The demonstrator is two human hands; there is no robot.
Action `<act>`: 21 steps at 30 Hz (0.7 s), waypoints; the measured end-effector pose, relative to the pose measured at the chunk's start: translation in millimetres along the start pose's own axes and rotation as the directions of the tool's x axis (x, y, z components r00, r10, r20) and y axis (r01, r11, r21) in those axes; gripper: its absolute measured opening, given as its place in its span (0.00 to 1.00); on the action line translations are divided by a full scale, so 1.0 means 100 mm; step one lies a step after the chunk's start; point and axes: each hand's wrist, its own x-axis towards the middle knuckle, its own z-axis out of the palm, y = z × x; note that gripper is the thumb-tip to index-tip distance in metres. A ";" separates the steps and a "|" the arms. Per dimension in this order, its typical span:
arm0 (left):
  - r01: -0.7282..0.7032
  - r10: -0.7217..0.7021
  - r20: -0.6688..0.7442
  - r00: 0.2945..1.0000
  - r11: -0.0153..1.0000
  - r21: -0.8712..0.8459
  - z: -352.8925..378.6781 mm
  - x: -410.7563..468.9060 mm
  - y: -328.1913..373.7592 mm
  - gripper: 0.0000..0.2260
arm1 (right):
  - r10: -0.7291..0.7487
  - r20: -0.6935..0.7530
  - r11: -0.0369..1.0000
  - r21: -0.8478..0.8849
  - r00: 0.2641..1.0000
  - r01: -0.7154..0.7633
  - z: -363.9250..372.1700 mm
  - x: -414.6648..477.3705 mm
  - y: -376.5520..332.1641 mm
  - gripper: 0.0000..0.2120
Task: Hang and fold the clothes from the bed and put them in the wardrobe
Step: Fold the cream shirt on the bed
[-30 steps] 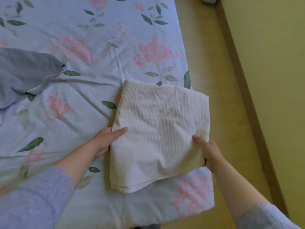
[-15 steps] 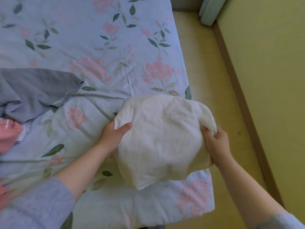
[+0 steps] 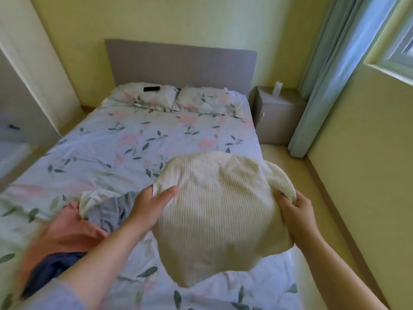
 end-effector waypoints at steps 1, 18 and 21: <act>-0.043 0.043 -0.034 0.999 0.999 0.003 -0.17 -0.04 0.29 0.17 | -0.053 0.000 0.998 0.030 0.999 0.053 0.01 0.02 -0.32 0.06; -0.487 0.516 -0.442 0.733 0.853 0.188 -2.25 -2.40 2.33 0.32 | -0.536 0.364 0.813 0.465 0.762 0.350 0.10 -0.78 -3.38 0.18; -0.479 0.536 -0.534 0.654 0.840 0.256 -2.43 -2.66 2.36 0.32 | -0.535 0.393 0.788 0.551 0.748 0.275 0.27 -1.03 -3.55 0.12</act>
